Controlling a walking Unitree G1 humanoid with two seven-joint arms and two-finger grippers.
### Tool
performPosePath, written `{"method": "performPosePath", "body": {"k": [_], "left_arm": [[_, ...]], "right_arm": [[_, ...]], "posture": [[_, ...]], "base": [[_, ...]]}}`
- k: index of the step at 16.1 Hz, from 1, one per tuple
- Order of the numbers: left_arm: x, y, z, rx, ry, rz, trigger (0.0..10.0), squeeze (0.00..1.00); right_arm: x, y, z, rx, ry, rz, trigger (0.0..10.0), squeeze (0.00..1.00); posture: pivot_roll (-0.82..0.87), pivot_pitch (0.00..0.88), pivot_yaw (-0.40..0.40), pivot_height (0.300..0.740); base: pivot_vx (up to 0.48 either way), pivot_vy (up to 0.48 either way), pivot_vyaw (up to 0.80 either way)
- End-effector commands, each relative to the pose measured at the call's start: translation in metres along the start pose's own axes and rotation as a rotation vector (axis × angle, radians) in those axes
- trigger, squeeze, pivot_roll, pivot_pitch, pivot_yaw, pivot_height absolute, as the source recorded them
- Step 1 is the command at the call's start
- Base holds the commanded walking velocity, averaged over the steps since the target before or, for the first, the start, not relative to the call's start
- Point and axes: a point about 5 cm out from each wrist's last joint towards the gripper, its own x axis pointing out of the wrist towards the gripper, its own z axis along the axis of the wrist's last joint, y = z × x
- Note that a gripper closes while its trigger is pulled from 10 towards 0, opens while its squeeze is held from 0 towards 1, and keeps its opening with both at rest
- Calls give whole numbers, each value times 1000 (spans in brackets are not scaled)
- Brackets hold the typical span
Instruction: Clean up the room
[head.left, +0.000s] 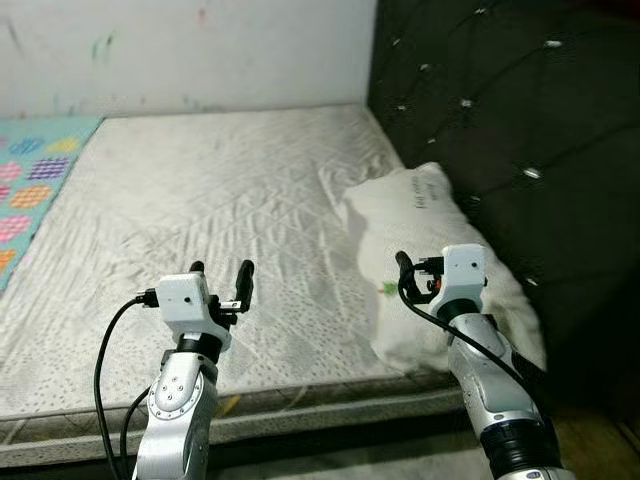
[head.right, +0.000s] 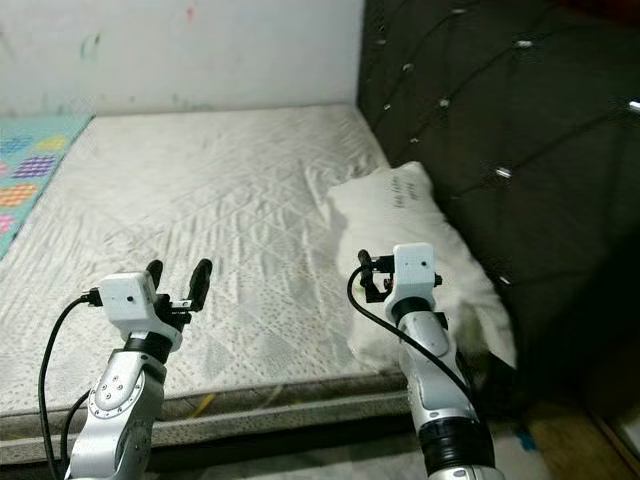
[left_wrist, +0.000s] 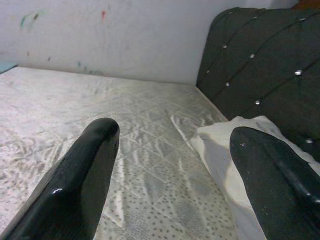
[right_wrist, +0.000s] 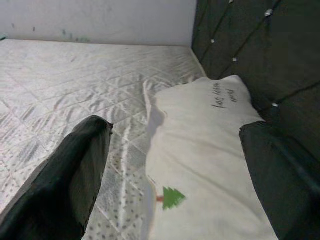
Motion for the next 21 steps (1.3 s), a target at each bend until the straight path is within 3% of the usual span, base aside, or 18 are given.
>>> {"method": "performPosePath", "body": {"k": [1,7,10,11,14,18,21], "left_arm": [[1,1,5,9,-17,-5,10000,0],[1,1,4,9,-9,-1,10000,0],[4,2,2,16,11,54,10000,0],[4,2,3,9,5,53,10000,0],[5,5,7,13,-8,48,10000,0],[1,3,5,11,-8,46,10000,0],[0,1,4,10,-3,42,10000,0]], "right_arm": [[2,2,2,2,-3,5,10000,0],[1,2,-1,-3,10,7,10000,0],[1,3,-2,-13,18,17,10000,0],[1,6,-2,-90,5,8,10000,0],[3,9,2,-6,-8,8,10000,0],[3,10,4,-92,-22,42,10000,0],[2,12,2,-70,-18,57,10000,0]], "posture": [[-129,0,38,740],[-131,0,42,740],[-132,0,45,740],[-132,0,47,740],[-134,0,51,740],[-132,0,42,740],[-131,0,39,740]], "base": [[386,0,0],[363,0,0],[0,0,0],[0,0,0],[0,0,0],[0,385,0],[0,475,0]]}}
